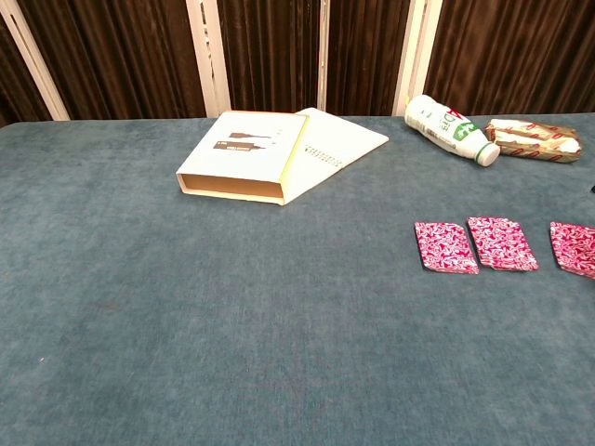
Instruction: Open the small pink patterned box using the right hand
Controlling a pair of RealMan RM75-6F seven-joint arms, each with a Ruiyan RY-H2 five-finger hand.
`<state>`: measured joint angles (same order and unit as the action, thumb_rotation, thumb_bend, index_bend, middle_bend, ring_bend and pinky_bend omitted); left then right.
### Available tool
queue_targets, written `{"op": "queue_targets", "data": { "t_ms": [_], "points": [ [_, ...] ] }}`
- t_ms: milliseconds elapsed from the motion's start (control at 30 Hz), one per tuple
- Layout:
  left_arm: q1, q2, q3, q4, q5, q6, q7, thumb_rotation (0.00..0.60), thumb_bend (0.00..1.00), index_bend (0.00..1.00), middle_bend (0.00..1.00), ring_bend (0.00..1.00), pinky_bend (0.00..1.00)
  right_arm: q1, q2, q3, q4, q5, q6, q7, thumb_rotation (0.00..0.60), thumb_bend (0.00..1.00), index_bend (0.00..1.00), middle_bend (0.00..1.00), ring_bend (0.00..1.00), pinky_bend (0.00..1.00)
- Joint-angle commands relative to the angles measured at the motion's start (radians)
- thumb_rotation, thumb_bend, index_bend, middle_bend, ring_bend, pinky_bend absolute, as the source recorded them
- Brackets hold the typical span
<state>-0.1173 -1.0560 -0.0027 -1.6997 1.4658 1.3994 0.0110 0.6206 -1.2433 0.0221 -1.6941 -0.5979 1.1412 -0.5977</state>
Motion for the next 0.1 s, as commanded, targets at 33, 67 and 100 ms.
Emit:
{"op": "queue_targets", "data": {
  "t_ms": [33, 67, 100],
  "points": [
    [0.019, 0.002, 0.001, 0.008, 0.021, 0.041, 0.003, 0.600, 0.07, 0.00, 0.00, 0.00, 0.00, -0.117, 0.083, -0.064, -0.094, -0.276, 0.196, 0.093, 0.600, 0.33, 0.00, 0.00, 0.00, 0.00],
    [0.025, 0.002, 0.002, 0.010, 0.027, 0.055, 0.004, 0.600, 0.07, 0.00, 0.00, 0.00, 0.00, -0.151, 0.093, -0.081, -0.100, -0.354, 0.253, 0.125, 0.600, 0.33, 0.00, 0.00, 0.00, 0.00],
    [0.029, 0.001, 0.002, 0.012, 0.030, 0.062, 0.005, 0.600, 0.07, 0.00, 0.00, 0.00, 0.00, -0.173, 0.097, -0.093, -0.100, -0.404, 0.286, 0.148, 0.600, 0.33, 0.00, 0.00, 0.00, 0.00]
  ]
}}
